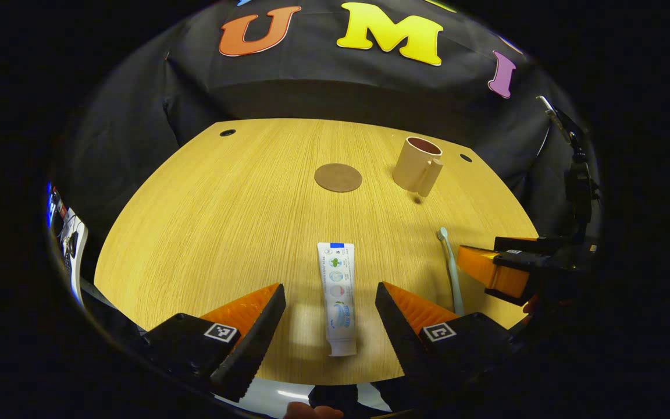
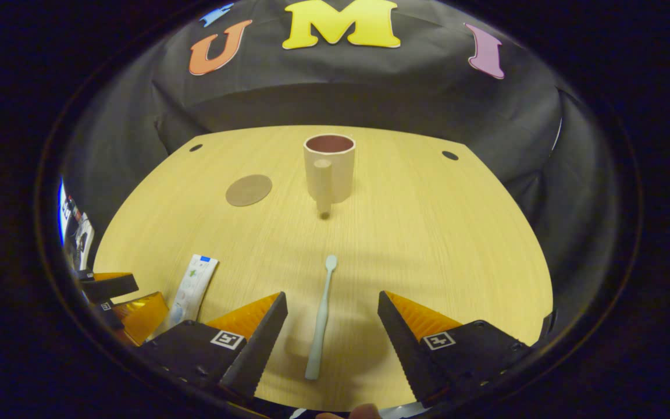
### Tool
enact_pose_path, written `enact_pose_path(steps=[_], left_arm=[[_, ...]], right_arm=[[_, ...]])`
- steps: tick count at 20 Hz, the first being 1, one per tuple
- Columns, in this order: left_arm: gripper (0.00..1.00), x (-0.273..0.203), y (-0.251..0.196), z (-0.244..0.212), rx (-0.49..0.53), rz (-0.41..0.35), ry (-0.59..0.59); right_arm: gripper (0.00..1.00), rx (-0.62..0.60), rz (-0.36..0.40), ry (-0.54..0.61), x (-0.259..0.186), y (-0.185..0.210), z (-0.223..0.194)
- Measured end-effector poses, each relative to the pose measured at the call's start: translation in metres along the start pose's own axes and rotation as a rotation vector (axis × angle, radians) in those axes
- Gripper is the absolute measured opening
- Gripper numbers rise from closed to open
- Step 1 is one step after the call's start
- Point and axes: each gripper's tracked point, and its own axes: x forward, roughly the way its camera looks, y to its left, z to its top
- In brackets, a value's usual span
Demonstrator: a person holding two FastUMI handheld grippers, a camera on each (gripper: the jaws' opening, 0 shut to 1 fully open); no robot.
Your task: Put the toothbrush and toothpaste on the desktop into the cup, then pick up the cup and place it on the coaster on the desktop.
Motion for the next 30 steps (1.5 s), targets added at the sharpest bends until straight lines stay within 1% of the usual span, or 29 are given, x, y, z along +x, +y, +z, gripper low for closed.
enact_pose_path(steps=[2,3,4,5,7,8,10,11,12,13,15,16,17,18,19,21,22,24,27,30], left_arm=[[0.99,0.003,-0.001,-0.001,0.003,-0.001,0.007],[0.99,0.004,-0.002,-0.001,0.001,-0.004,0.013],[0.99,0.005,-0.003,-0.003,-0.001,-0.009,0.014],[0.99,0.005,-0.003,-0.002,-0.004,-0.011,0.015],[0.99,0.009,-0.005,-0.004,-0.011,-0.017,0.025],[0.99,0.011,-0.006,-0.005,-0.014,-0.017,0.029],[1.0,0.012,-0.004,-0.006,-0.017,-0.016,0.035],[1.0,0.012,-0.004,-0.007,-0.019,-0.016,0.037],[1.0,0.012,-0.003,-0.008,-0.02,-0.016,0.04],[1.0,0.012,-0.004,-0.008,-0.02,-0.016,0.044],[1.0,0.015,-0.003,-0.01,-0.019,-0.015,0.051],[1.0,0.017,-0.004,-0.01,-0.019,-0.015,0.053],[1.0,0.018,-0.003,-0.011,-0.02,-0.015,0.055],[1.0,0.019,-0.004,-0.012,-0.022,-0.015,0.059],[1.0,0.019,-0.005,-0.013,-0.024,-0.016,0.061],[1.0,0.022,-0.005,-0.014,-0.027,-0.015,0.064],[0.99,0.023,-0.005,-0.014,-0.026,-0.014,0.065],[1.0,0.024,-0.005,-0.016,-0.028,-0.012,0.067],[0.99,0.027,-0.002,-0.016,-0.034,0.007,0.06],[1.0,0.032,-0.004,-0.02,-0.027,0.001,0.063]], right_arm=[[0.95,0.007,-0.002,0.03,0.009,0.001,-0.006],[0.98,0.008,-0.001,0.043,0.014,0.002,-0.007],[0.95,0.01,-0.001,0.056,0.017,0.003,-0.01],[0.97,0.012,-0.007,0.066,0.02,0.003,-0.011],[0.87,0.006,-0.005,0.084,0.027,0.005,-0.014],[0.75,-0.001,-0.003,0.091,0.03,0.007,-0.017],[0.69,-0.009,-0.001,0.099,0.033,0.009,-0.018],[0.63,-0.008,-0.002,0.1,0.036,0.011,-0.018],[0.48,-0.004,0.011,0.105,0.038,0.014,-0.018],[0.46,-0.007,0.003,0.116,0.038,0.013,-0.021],[0.3,0.006,0.013,0.118,0.042,0.015,-0.019],[0.18,0.008,0.016,0.117,0.042,0.015,-0.019],[0.17,0.011,0.017,0.112,0.042,0.014,-0.016],[0.07,0.019,0.019,0.119,0.047,0.014,-0.017],[0.07,0.022,0.022,0.12,0.042,0.014,-0.016],[0.07,0.034,0.033,0.124,0.047,0.013,-0.015],[0.01,0.041,0.037,0.121,0.044,0.013,-0.015],[0.01,0.046,0.035,0.128,0.043,0.011,-0.015],[0.0,0.06,0.044,0.108,0.035,0.01,-0.007],[0.0,0.081,0.046,0.082,0.026,0.007,0.003]])
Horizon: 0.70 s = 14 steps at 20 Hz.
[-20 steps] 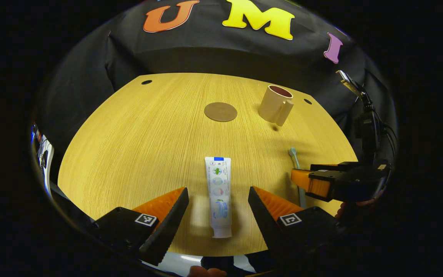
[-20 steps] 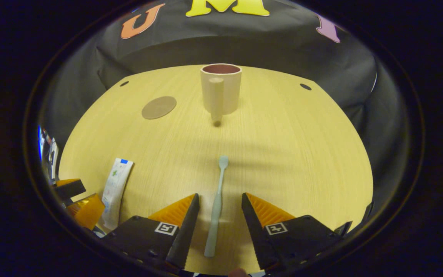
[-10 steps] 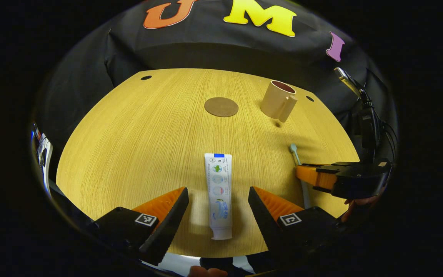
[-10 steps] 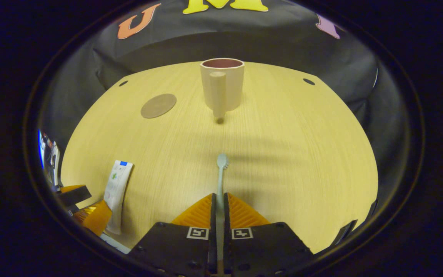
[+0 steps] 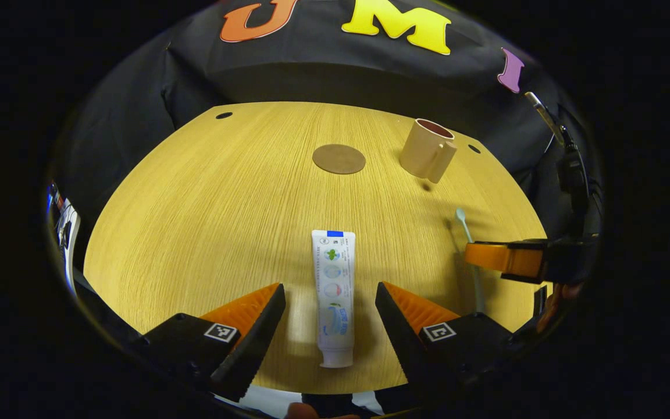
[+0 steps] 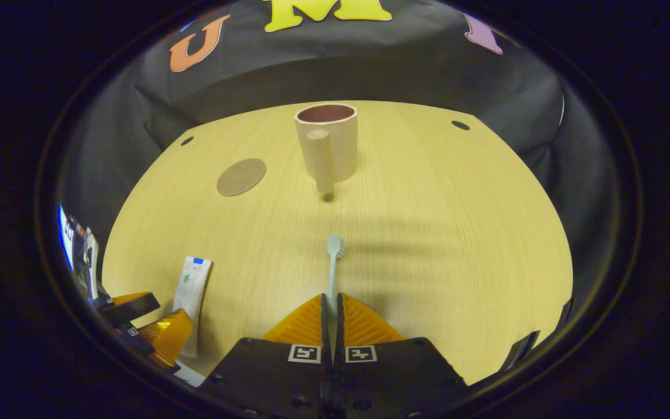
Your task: Put the toothbrush and toothpaste on the desktop into the cup, then pick up the cup and place it on the coaster on the desktop.
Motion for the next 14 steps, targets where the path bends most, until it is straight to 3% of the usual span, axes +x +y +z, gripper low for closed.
enact_pose_path(steps=[2,5,7,9,14], left_arm=[[1.0,0.005,0.0,-0.002,0.01,0.001,0.0],[0.89,0.013,0.0,-0.006,0.02,0.008,0.012],[0.89,0.017,0.002,-0.007,0.019,0.009,0.013],[0.76,0.02,-0.001,-0.011,0.016,0.004,0.025],[0.67,0.024,0.003,-0.007,0.029,0.02,0.023]], right_arm=[[0.01,0.011,0.0,-0.016,-0.007,-0.003,0.006],[0.01,0.014,-0.002,-0.038,-0.018,-0.008,0.012],[0.0,0.014,-0.004,-0.05,-0.023,-0.01,0.016],[0.0,0.015,-0.005,-0.055,-0.028,-0.012,0.018],[0.01,0.01,-0.01,-0.073,-0.036,-0.016,0.025]])
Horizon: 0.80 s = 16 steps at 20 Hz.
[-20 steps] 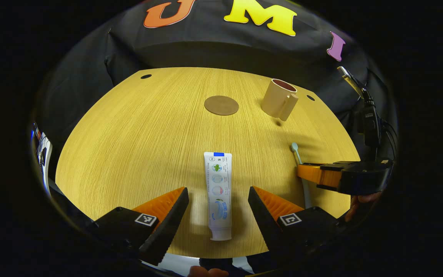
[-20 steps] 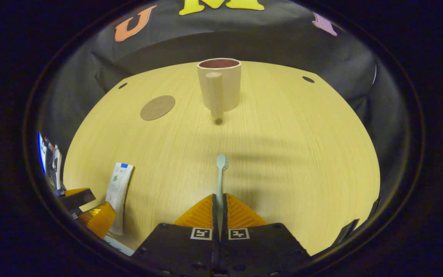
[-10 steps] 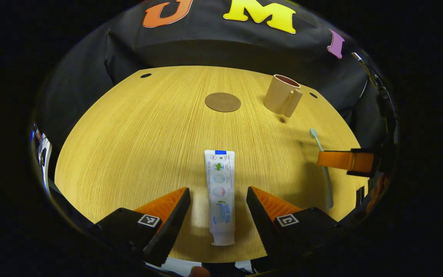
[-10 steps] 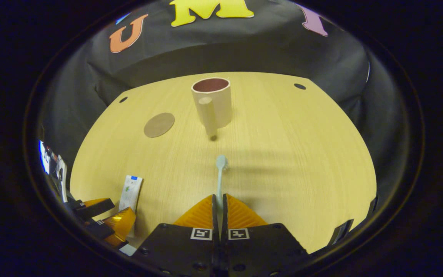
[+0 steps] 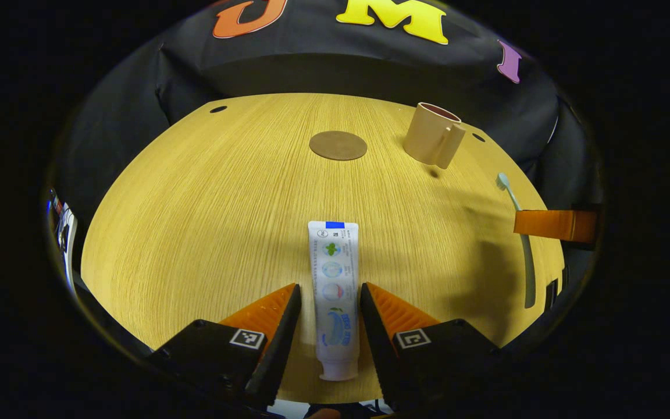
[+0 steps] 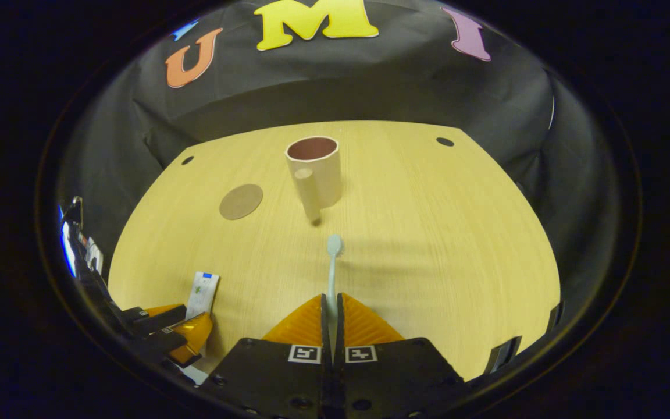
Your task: Put the toothbrush and toothpaste on the desktop into the cup, then pick up the cup and place it on the coaster on the desktop.
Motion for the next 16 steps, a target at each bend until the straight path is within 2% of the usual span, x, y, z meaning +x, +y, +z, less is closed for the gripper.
enact_pose_path(steps=[1,2,7,12,13,14,16], left_arm=[[0.61,0.0,0.001,0.0,0.003,0.0,0.0],[0.49,0.004,0.0,0.0,0.0,0.001,0.001],[0.37,-0.002,0.002,0.003,0.004,0.009,0.002],[0.33,-0.018,0.008,0.016,-0.017,0.02,-0.035],[0.39,-0.022,0.009,0.019,-0.018,0.02,-0.046],[0.31,-0.023,0.01,0.022,-0.015,0.019,-0.055],[0.28,-0.027,0.013,0.026,-0.01,0.019,-0.071]], right_arm=[[0.01,-0.004,0.001,-0.008,-0.001,-0.001,0.002],[0.01,-0.008,0.001,-0.017,-0.001,-0.003,0.004],[0.01,-0.031,0.012,-0.072,-0.008,-0.002,0.024],[0.0,-0.05,0.027,-0.179,-0.014,0.005,0.07],[0.01,-0.046,0.033,-0.194,-0.013,0.007,0.08],[0.01,-0.042,0.037,-0.208,-0.011,0.009,0.089],[0.01,-0.036,0.046,-0.245,-0.009,0.015,0.111]])
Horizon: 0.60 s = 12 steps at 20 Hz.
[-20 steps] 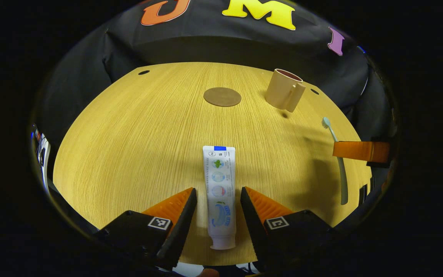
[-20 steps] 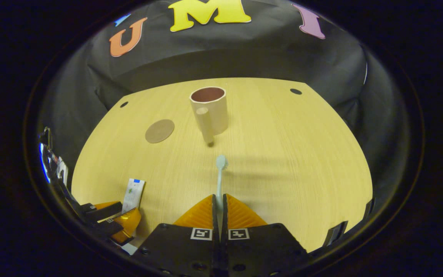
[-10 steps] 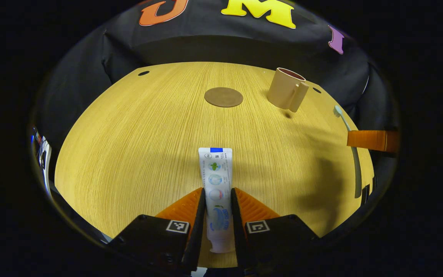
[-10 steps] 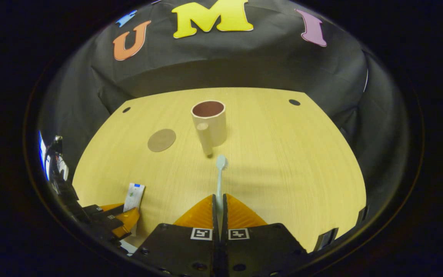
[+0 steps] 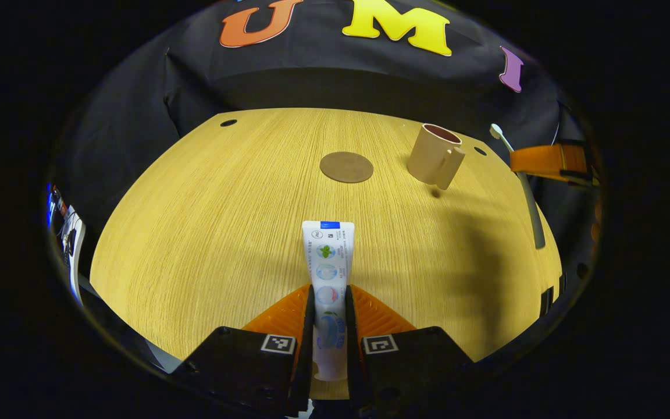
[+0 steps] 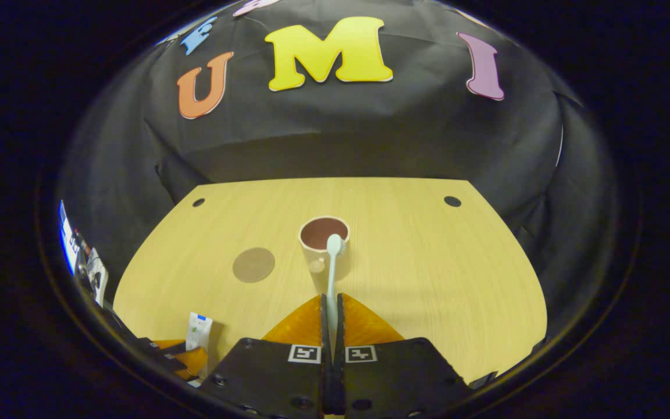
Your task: Put the toothbrush and toothpaste on the desktop into the cup, then pick up the cup and place it on the coaster on the desktop.
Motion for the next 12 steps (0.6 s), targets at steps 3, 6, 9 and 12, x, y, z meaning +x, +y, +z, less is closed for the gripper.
enact_pose_path(steps=[3,6,9,12], left_arm=[[0.26,-0.006,0.0,0.008,-0.004,-0.002,-0.023],[0.25,-0.014,-0.001,0.019,-0.005,0.004,-0.048],[0.25,-0.019,-0.001,0.026,0.003,0.003,-0.07],[0.25,-0.024,-0.002,0.036,0.005,0.007,-0.087]], right_arm=[[0.0,-0.004,0.014,-0.074,0.011,0.009,0.037],[0.0,-0.031,0.015,-0.154,0.028,0.016,0.073],[0.0,-0.016,0.021,-0.242,0.041,0.022,0.108],[0.01,-0.023,0.024,-0.317,0.055,0.024,0.134]])
